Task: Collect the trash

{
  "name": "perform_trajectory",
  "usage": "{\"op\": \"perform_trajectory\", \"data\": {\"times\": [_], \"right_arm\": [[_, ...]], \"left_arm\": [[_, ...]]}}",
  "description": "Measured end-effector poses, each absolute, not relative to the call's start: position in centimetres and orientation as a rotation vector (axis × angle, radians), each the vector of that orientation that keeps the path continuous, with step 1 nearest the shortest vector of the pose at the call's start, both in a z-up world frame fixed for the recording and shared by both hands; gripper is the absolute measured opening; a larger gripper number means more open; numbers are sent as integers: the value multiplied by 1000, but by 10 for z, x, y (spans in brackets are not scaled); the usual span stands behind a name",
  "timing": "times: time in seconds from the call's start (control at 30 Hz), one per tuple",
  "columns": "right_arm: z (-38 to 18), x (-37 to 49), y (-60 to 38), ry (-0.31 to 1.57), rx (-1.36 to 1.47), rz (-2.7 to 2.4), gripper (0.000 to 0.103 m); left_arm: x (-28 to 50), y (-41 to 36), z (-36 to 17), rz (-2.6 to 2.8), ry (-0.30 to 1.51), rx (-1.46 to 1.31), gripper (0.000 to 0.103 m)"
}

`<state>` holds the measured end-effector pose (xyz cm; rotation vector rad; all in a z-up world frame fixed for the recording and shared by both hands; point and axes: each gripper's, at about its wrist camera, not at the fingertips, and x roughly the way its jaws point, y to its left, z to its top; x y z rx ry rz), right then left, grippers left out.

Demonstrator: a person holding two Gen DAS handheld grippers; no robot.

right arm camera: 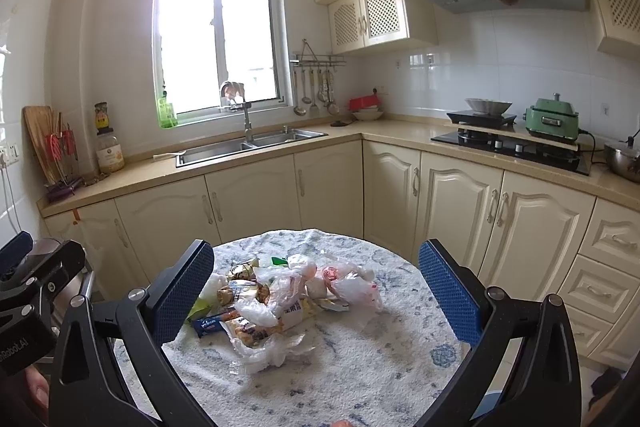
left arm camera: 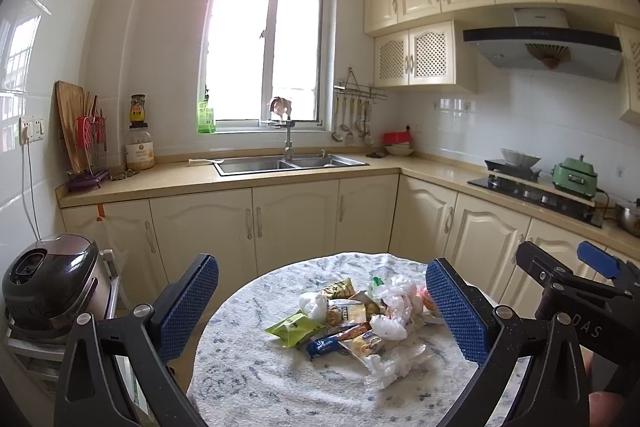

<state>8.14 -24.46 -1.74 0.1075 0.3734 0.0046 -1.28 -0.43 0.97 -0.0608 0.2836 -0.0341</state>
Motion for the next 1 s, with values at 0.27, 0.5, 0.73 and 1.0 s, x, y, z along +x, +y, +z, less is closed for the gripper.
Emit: {"op": "perform_trajectory", "data": {"times": [0.27,0.5,0.73,1.0], "right_arm": [[-21,84,-254,374,114,11,103],[-27,94,-255,399,117,20,103],[-44,100,-262,433,110,15,103],[-76,117,-268,518,103,1,103]], "left_arm": [[-6,-13,-1,-57,297,-53,102],[7,-19,-10,-66,327,-50,102],[28,-27,-30,-88,381,-42,102],[63,-34,-60,-99,473,-33,102]]}}
